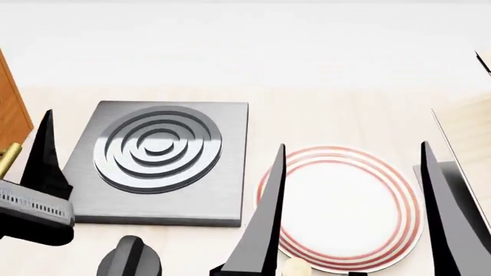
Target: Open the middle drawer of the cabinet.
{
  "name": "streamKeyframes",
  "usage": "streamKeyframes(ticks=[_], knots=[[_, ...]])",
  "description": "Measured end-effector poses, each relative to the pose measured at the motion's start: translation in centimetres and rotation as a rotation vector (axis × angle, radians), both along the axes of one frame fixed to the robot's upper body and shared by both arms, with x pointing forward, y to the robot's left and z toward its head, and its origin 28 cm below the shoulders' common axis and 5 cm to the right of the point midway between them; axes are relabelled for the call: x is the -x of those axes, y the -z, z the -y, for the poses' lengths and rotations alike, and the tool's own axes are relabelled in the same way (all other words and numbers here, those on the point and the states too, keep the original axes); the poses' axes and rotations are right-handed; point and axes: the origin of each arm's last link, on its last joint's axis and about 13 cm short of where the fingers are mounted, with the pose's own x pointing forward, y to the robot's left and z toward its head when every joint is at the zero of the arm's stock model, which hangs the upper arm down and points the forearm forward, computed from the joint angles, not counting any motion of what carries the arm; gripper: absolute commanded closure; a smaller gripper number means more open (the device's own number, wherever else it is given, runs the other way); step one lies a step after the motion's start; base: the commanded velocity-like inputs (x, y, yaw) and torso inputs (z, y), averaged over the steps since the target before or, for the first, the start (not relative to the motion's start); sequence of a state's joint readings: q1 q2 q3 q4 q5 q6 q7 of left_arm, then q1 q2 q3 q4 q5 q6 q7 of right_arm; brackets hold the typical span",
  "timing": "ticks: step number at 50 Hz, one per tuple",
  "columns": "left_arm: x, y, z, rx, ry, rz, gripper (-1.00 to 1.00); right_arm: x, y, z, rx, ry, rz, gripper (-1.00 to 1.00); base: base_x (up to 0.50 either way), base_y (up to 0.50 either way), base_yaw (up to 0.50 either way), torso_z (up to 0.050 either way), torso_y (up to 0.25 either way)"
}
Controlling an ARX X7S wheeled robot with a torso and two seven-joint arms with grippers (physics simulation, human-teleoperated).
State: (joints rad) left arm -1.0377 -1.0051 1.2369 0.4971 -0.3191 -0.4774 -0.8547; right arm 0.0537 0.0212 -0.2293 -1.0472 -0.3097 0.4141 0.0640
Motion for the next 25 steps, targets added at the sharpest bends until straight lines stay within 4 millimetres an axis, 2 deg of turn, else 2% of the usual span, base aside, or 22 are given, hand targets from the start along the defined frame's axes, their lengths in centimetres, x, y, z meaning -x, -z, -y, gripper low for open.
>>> streamKeyframes(ticks=[25], knots=[[-3.8, 1.1, -2.4, -0.221, -0.079, -0.211, -1.0, 0.0, 0.0, 0.0, 0.003, 0.004, 0.0, -1.0, 0.0, 0.0, 0.0, 0.0, 0.0]])
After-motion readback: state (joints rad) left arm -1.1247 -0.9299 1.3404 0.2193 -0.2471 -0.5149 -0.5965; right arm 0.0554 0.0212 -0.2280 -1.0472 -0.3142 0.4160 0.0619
